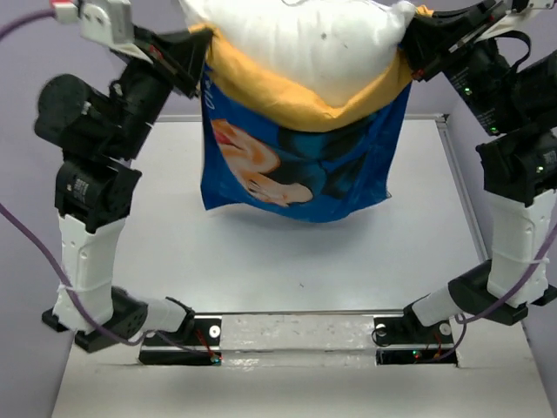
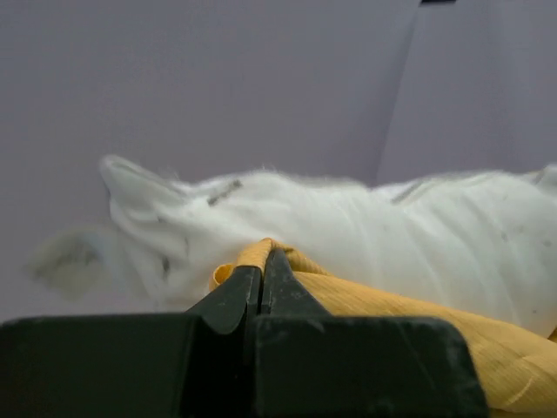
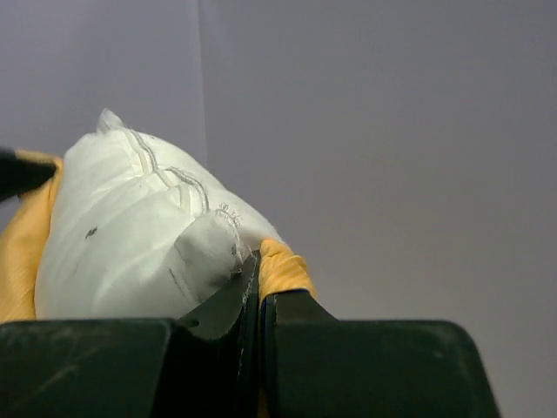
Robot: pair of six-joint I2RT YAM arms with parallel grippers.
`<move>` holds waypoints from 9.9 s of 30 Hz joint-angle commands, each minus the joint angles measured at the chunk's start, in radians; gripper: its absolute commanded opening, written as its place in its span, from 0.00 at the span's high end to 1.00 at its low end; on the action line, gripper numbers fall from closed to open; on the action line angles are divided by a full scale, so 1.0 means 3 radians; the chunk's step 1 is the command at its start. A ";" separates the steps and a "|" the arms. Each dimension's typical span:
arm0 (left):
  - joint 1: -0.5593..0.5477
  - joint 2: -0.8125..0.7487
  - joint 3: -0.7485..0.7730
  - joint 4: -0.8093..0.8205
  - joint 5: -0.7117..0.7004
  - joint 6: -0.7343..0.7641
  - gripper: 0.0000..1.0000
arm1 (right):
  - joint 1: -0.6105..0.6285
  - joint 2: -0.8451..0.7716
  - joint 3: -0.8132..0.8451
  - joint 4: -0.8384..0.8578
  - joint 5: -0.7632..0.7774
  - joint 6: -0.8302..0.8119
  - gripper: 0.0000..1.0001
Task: Put the pillow into the pillowcase
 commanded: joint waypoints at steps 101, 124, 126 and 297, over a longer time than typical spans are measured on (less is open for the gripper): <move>0.0002 -0.2993 -0.5411 0.2588 0.1343 -0.1760 0.01 | -0.1785 0.1852 -0.3147 0.3865 -0.3535 0.2903 0.64; -0.2130 0.2490 -0.0110 -0.0274 -0.2047 0.0194 0.17 | -0.2102 -0.1032 -0.5008 0.1410 0.0327 0.1548 0.98; -0.2136 0.2919 0.0280 -0.0499 -0.2118 0.0245 0.14 | -0.2219 -0.1134 -0.5212 0.1477 0.0134 0.1584 0.99; -0.0116 0.0947 -0.2827 0.1903 0.0039 -0.0946 1.00 | 0.0480 0.1126 -0.4686 0.1600 0.1922 0.1323 1.00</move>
